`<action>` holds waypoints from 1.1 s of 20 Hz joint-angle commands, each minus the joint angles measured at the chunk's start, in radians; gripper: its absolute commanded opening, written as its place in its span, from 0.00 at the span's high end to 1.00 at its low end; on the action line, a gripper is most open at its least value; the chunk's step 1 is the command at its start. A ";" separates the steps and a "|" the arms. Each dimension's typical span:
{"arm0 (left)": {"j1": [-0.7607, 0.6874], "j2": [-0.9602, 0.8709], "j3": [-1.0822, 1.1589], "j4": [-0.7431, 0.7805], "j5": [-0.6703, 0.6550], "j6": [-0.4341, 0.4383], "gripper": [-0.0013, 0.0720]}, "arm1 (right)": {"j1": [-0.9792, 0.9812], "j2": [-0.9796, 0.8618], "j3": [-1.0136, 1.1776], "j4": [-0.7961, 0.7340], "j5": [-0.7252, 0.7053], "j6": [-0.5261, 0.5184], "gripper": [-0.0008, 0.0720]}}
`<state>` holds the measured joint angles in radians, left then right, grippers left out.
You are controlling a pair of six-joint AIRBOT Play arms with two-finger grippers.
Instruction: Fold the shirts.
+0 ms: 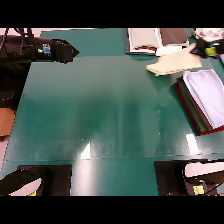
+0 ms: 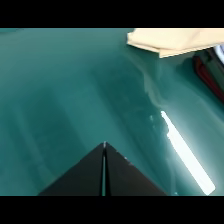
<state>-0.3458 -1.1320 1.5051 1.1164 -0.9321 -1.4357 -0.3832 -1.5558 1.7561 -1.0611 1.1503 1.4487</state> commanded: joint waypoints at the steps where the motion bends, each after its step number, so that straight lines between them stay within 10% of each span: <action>1: -0.034 0.000 0.000 0.001 0.026 -0.006 0.95 | -0.151 0.029 0.002 -0.003 -0.007 0.010 0.97; 12: -0.034 0.000 0.000 0.002 -0.005 -0.026 0.95 | -0.157 0.038 0.309 -0.005 0.002 0.008 0.97; 22: -0.034 0.000 0.000 0.010 -0.029 -0.022 0.95 | -0.275 0.333 -0.071 -0.014 0.091 -0.161 0.97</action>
<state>-0.3794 -1.1320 1.5051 1.1225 -0.9554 -1.4597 -0.6106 -1.3003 1.7977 -1.0702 1.1839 1.3529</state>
